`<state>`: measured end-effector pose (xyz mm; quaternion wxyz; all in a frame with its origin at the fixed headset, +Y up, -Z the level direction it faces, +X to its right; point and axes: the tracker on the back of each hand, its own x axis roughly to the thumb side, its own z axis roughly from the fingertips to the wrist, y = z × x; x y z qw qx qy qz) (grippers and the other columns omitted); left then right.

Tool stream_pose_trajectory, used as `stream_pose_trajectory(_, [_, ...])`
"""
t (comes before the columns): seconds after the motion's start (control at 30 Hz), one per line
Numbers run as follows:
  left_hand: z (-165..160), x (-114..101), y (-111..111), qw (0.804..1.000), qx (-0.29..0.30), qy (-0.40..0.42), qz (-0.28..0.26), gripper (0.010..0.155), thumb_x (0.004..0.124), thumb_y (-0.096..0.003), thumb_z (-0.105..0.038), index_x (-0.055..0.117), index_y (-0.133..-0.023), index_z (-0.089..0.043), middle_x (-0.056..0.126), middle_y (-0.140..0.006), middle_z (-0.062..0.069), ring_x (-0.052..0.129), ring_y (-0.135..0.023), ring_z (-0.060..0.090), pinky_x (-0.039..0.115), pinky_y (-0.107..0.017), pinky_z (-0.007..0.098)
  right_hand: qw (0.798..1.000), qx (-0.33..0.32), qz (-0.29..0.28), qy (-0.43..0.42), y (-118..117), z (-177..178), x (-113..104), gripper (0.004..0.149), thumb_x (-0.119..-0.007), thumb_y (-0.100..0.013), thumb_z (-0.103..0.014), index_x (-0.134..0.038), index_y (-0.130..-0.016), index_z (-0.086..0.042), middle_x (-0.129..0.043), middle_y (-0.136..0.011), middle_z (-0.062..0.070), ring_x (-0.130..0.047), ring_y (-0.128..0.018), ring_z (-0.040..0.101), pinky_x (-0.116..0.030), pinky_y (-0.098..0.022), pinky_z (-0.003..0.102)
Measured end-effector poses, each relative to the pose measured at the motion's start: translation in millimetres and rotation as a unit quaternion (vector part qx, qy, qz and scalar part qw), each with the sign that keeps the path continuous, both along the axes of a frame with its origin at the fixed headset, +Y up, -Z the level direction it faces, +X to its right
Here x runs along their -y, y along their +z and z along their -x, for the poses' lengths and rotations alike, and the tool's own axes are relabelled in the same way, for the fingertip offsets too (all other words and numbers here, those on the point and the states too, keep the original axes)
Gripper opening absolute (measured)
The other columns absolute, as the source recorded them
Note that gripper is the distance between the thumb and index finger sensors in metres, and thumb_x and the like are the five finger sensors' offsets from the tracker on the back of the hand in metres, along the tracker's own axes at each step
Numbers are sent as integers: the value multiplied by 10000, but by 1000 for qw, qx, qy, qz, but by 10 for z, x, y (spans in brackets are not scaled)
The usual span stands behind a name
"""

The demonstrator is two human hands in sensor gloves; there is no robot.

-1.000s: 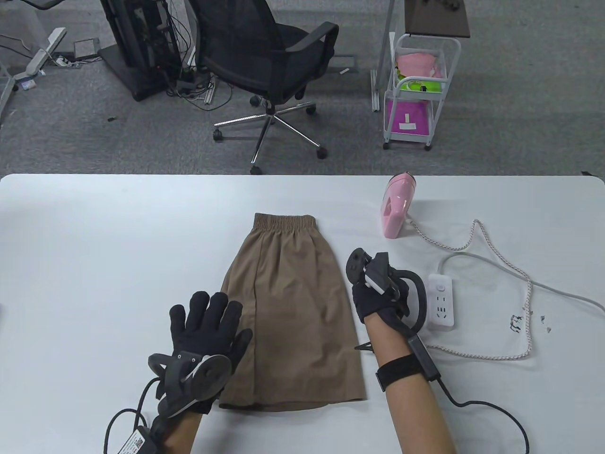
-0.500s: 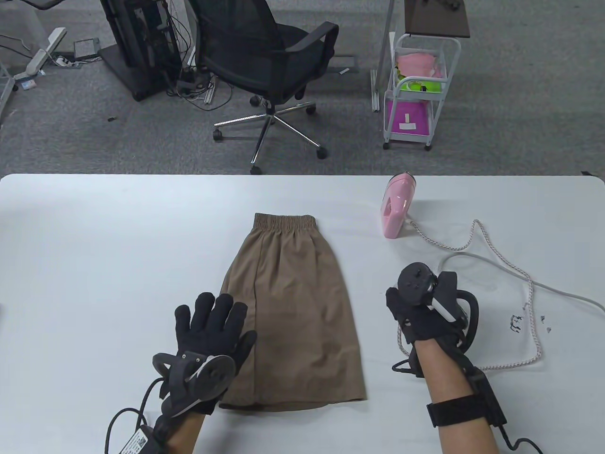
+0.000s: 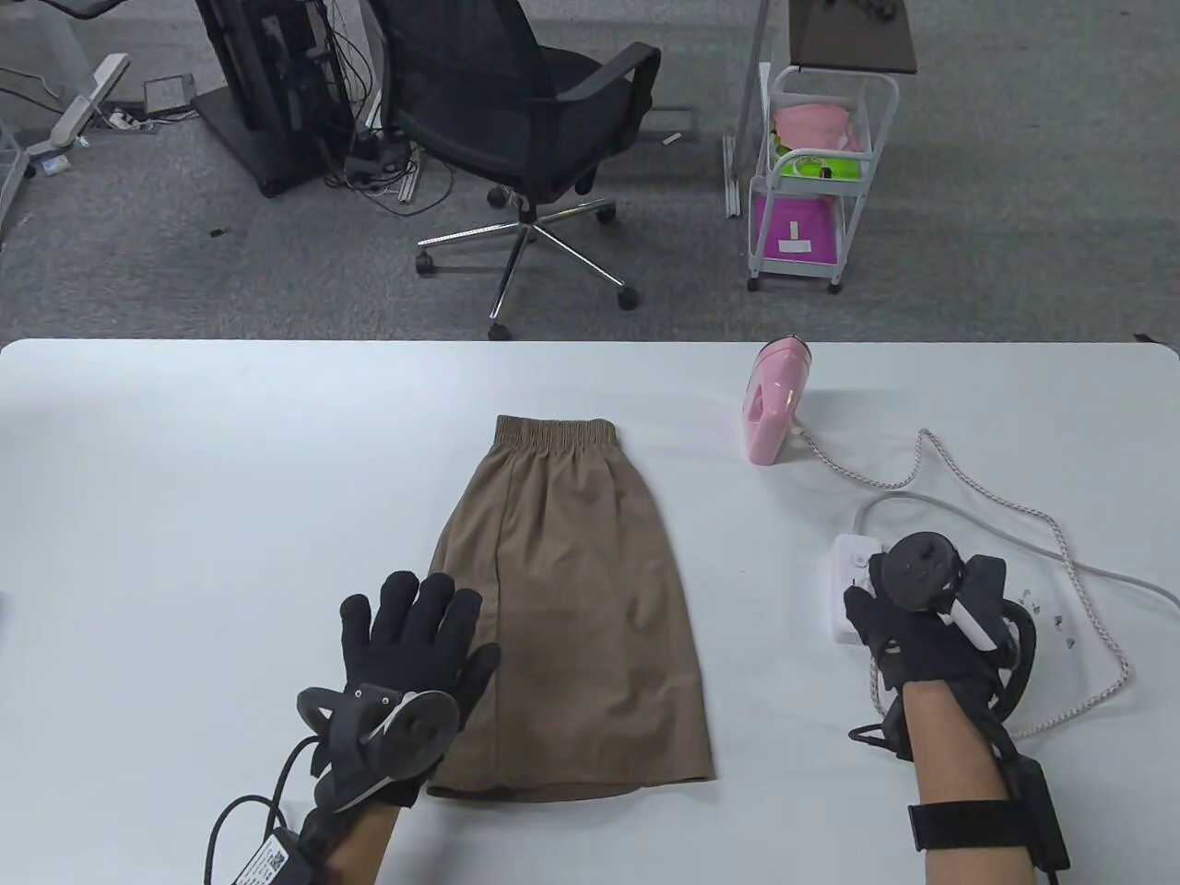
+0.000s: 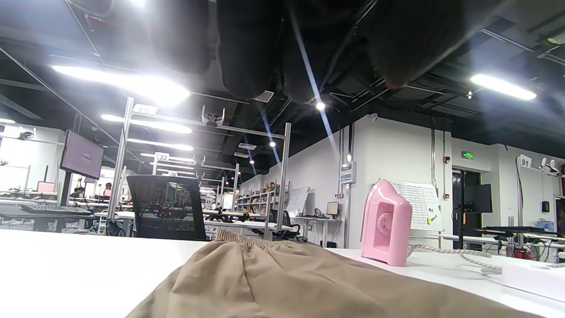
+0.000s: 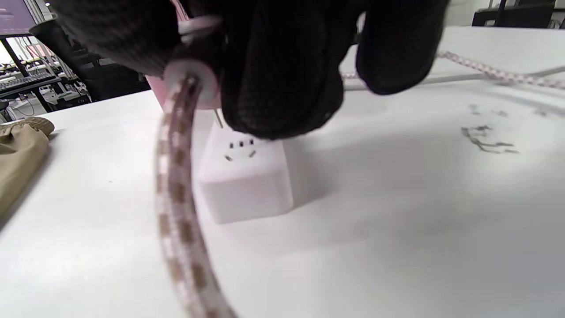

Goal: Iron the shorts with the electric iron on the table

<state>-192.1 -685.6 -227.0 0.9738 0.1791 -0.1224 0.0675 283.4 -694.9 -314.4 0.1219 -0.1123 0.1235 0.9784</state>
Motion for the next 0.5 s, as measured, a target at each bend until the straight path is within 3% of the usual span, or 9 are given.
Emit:
stream_pose_trajectory(0.3, [19,4,-11,1000,-7,-2,2,598,697,-529,-584,694,-1049,-289,683,-1141,59,610,-1082,440,395,-743,724,999,1,14,-49,-33,-76,167,620,-750,-603,-530,-625,-1107,-193,-944,-721,55,-1042,-395,102,-823,-557,496])
stream_pose_trajectory(0.5, [35,-1,-17,1000,-12,-1,1,598,698,-528,-584,697,-1048,-288,687,-1139,60,614,-1080,440,396,-741,726,1000,-1,17,-16,-57,-29,138,620,-751,-603,-532,-632,-1104,-188,-948,-707,52,-1037,-375,97,-824,-554,496])
